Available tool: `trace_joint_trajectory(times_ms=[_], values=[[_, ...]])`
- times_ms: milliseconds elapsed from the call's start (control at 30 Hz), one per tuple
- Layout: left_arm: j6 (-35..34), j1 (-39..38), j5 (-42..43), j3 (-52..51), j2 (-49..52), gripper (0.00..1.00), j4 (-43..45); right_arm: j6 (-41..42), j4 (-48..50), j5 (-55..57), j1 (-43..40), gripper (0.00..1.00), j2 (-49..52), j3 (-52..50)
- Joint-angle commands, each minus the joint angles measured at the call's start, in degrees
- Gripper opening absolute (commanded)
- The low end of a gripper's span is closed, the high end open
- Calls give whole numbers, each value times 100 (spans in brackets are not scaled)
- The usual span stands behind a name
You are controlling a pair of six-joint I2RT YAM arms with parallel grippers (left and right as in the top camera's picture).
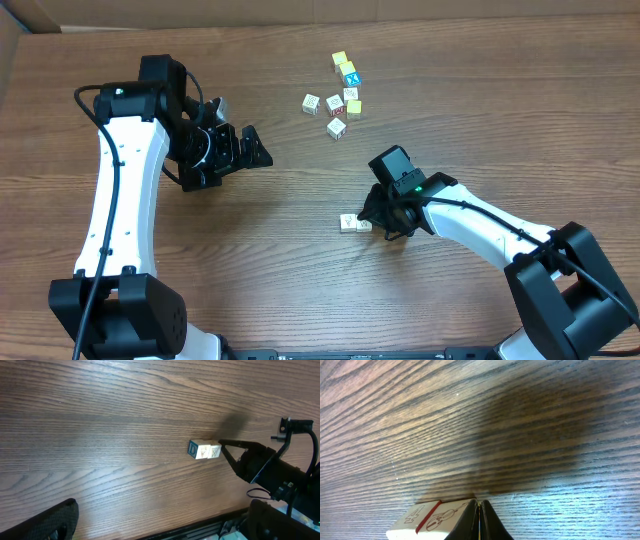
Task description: Flip 4 blocks
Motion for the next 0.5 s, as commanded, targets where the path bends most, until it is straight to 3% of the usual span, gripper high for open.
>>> trace_joint_trajectory(times_ms=[0, 267, 467], values=[[68, -15, 0, 116, 17, 100, 7, -262, -114, 55, -79, 4, -181, 72], [68, -15, 0, 116, 17, 100, 7, -520, -997, -127, -160, 4, -273, 616], [68, -15, 0, 116, 17, 100, 7, -205, -1392, -402, 76, 4, -260, 546]])
